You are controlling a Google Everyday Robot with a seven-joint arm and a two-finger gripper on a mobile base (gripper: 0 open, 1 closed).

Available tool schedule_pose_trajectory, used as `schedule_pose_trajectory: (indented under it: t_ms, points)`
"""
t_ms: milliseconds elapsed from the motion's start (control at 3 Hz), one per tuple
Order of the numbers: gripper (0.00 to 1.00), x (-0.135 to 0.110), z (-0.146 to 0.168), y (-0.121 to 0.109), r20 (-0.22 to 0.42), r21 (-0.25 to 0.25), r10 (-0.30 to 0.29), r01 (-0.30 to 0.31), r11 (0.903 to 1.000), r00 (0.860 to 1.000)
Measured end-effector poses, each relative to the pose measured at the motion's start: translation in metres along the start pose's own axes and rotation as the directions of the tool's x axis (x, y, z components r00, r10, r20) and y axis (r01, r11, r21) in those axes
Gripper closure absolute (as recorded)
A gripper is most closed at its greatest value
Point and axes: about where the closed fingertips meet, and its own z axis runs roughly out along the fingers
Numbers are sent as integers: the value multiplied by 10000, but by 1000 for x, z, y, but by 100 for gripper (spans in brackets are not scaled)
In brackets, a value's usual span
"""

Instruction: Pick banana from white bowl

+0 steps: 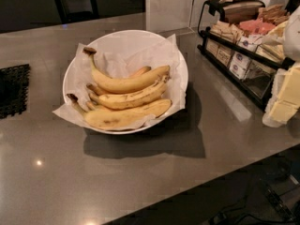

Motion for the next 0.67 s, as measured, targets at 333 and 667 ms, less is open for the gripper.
schedule_pose_trajectory:
  t_ms: [333, 667]
  points:
    - [0, 0, 0, 0, 2, 1, -3, 3, 10000, 10000]
    - [0, -8, -3, -1, 160, 83, -231, 230, 9997, 9996]
